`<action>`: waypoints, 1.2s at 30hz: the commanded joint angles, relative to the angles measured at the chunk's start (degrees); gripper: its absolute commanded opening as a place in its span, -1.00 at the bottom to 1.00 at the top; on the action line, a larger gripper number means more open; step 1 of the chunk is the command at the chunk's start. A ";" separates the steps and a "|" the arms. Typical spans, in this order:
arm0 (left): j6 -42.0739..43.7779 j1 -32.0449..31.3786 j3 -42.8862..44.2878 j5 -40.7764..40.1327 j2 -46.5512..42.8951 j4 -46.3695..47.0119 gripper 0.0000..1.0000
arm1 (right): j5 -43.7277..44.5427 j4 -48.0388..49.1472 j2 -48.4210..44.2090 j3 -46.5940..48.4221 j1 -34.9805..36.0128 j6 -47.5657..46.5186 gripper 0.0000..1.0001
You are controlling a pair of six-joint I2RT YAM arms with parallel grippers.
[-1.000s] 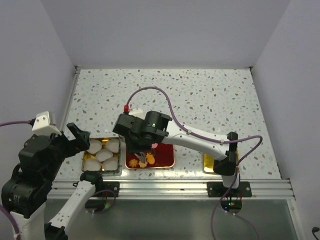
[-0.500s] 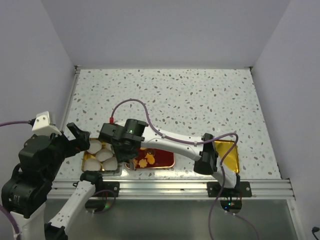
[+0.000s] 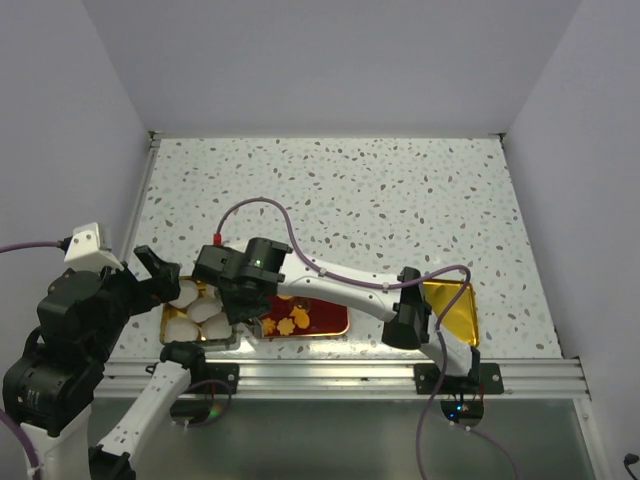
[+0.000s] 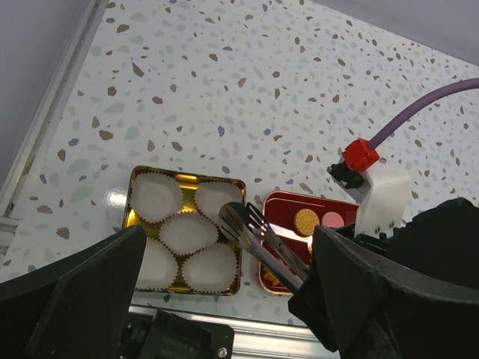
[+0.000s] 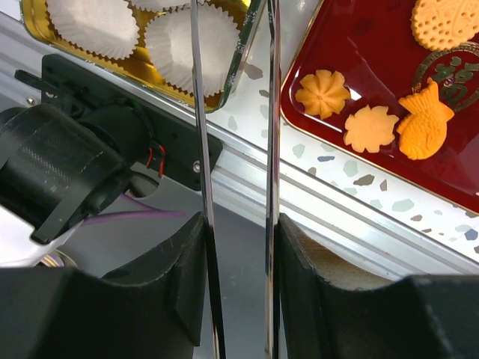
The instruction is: Pack the cookies
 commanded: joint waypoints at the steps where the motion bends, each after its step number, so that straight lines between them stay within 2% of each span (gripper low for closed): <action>1: 1.12 -0.35 0.90 0.50 0.59 -0.17 1.00 | 0.29 2.59 0.84 2.36 -0.39 -0.89 -0.31; 9: 1.21 -0.35 0.55 1.03 0.50 -0.17 1.00 | 0.47 4.09 1.72 3.15 -2.32 -0.89 -0.13; 13: 1.29 -0.35 0.11 1.29 0.77 0.01 1.00 | 0.12 4.97 2.15 3.15 -2.85 -0.80 0.09; 17: 1.29 -0.35 -0.07 1.38 0.94 0.18 1.00 | -0.41 5.76 2.51 3.24 -2.94 -0.72 0.19; 28: 1.38 -0.35 -0.77 0.94 0.94 0.54 1.00 | 1.17 5.41 -0.56 2.62 -4.43 -0.80 0.17; 36: 1.38 -0.35 -0.68 1.03 1.64 1.33 1.00 | 6.61 3.31 -11.18 -5.10 -5.75 -0.89 0.13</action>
